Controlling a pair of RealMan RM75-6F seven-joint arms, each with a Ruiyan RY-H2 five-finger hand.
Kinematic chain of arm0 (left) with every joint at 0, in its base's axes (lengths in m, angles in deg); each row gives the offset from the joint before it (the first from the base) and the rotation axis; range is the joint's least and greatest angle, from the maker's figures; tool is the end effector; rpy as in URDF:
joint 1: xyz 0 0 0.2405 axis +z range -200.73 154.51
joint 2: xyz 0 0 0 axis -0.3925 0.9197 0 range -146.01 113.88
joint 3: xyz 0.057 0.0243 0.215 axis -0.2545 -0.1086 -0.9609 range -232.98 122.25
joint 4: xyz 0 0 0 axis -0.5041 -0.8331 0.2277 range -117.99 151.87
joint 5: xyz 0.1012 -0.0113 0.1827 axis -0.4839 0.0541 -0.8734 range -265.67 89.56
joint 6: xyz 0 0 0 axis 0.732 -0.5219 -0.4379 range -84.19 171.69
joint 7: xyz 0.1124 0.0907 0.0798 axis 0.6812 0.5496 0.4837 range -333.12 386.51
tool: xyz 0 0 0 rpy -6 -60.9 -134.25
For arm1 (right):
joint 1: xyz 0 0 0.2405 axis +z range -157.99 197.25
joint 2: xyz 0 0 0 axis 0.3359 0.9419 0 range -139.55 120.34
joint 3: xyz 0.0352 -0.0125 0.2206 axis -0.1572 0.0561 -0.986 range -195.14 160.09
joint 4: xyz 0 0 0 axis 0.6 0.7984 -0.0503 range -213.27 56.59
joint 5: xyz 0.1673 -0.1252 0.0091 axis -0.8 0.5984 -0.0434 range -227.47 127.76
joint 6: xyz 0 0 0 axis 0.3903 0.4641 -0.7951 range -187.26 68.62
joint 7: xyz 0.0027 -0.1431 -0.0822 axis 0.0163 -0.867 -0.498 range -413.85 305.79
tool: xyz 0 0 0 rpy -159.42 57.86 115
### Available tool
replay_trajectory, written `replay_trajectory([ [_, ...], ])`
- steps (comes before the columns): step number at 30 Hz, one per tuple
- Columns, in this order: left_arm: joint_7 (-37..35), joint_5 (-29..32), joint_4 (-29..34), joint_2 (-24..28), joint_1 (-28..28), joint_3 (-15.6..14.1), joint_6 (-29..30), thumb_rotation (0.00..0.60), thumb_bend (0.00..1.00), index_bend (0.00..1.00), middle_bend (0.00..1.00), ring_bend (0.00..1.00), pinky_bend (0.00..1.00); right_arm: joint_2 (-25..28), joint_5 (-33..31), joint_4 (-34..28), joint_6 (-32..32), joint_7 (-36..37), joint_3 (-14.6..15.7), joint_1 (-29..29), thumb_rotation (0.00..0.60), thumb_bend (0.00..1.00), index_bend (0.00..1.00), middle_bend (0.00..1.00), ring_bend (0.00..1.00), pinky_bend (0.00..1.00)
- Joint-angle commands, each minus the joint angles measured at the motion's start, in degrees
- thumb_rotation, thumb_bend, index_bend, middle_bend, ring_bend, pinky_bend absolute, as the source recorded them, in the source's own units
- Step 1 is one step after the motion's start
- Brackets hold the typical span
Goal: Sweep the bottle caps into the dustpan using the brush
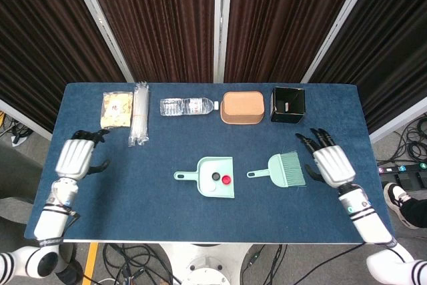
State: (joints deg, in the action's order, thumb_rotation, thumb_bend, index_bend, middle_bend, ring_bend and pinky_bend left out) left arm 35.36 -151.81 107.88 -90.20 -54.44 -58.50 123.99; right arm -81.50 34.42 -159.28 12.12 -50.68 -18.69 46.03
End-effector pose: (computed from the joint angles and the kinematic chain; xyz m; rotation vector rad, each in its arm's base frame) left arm -0.2282 0.2941 0.0837 -1.4862 -0.9269 -0.9012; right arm -0.2375 -0.2975 0.0874 1.7084 -0.8437 0.9657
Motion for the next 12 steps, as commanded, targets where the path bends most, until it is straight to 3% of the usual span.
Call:
replay_trajectory([
  [1,-4.2,-3.6,-3.3,1.3,6.7,-1.8,6.1,0.6,0.21,0.23,0.35,0.27,0.21,5.5,1.3,-2.7,7.7,6.7,1.7,-6.9,0.6,0.29,0.07,0.23,0.01,0.01],
  [6,-6.5,-5.9,-3.4,2.3,13.4,-2.4,12.1,0.6,0.18,0.23,0.34,0.26,0.2,7.1,1.5,-2.5,15.6,10.2,2.6,-13.6,0.6,0.29,0.07,0.22,0.01,0.01],
  [12,-4.4,-8.2,-0.3,4.2,18.9,-3.7,16.0,0.6,0.18,0.23,0.33,0.23,0.17,7.9,2.2,-2.9,18.4,12.2,4.1,-18.1,0.6,0.29,0.07,0.21,0.01,0.02],
])
